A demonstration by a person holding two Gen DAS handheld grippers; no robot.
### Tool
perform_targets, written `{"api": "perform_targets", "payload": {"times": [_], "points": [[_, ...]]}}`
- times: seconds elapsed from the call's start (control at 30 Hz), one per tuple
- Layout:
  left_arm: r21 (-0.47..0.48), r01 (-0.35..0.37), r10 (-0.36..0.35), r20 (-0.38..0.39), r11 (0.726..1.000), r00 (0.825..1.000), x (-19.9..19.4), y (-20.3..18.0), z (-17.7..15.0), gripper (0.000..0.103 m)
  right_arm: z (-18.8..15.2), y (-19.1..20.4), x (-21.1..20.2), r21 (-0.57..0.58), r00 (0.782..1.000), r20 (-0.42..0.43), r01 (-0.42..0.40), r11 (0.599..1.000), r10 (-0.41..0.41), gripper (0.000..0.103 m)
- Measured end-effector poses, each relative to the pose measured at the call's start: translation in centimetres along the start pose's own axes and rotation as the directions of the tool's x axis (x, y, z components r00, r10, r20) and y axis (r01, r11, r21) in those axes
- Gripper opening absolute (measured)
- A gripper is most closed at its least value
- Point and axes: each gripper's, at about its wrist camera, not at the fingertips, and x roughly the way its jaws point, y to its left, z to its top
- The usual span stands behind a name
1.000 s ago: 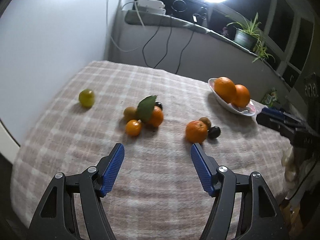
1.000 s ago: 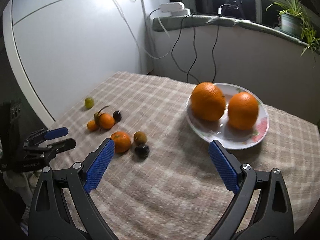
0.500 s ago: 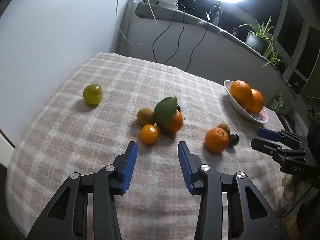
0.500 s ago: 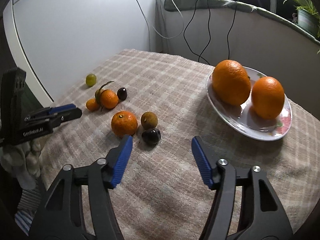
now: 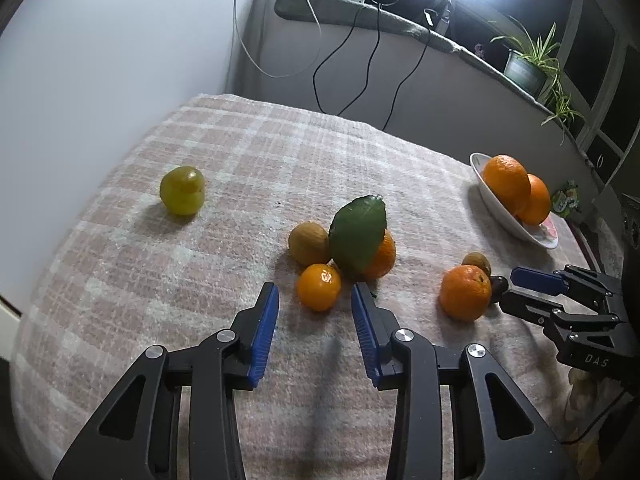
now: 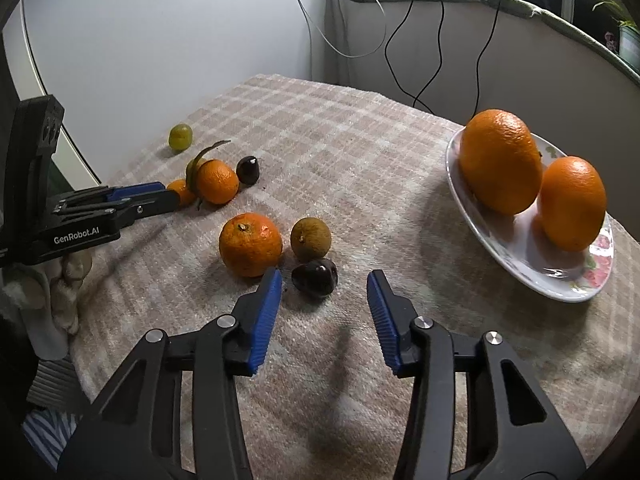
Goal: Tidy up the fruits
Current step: 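Grasp the small kumquat with the left tool while the right tool grasps the dark plum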
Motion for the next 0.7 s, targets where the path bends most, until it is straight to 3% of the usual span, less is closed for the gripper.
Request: {"api": "perform_targets", "payload": {"times": [0.27,0.57,0.7], "points": [[0.01,-0.001,0.002,-0.025,1.0,1.0,1.2,0.0,0.4,0.028,0.2,0.1,0.7,-0.003,1.0,-0.014,-0.01,1.0,0.01,0.042],[0.004,0.008,-0.008,-0.025,1.0,1.0,1.4,0.4,0.4,0.022,0.2,0.6,1.3,-0.012,0.999,-0.029,-0.018,1.0,0.018,0.028],[0.004,0.01,-0.01,-0.021,1.0,1.0,1.2,0.3,0.3,0.021,0.2,0.9,1.2,-0.019,1.0,-0.027,-0.009,1.0,0.009,0.027]]}}
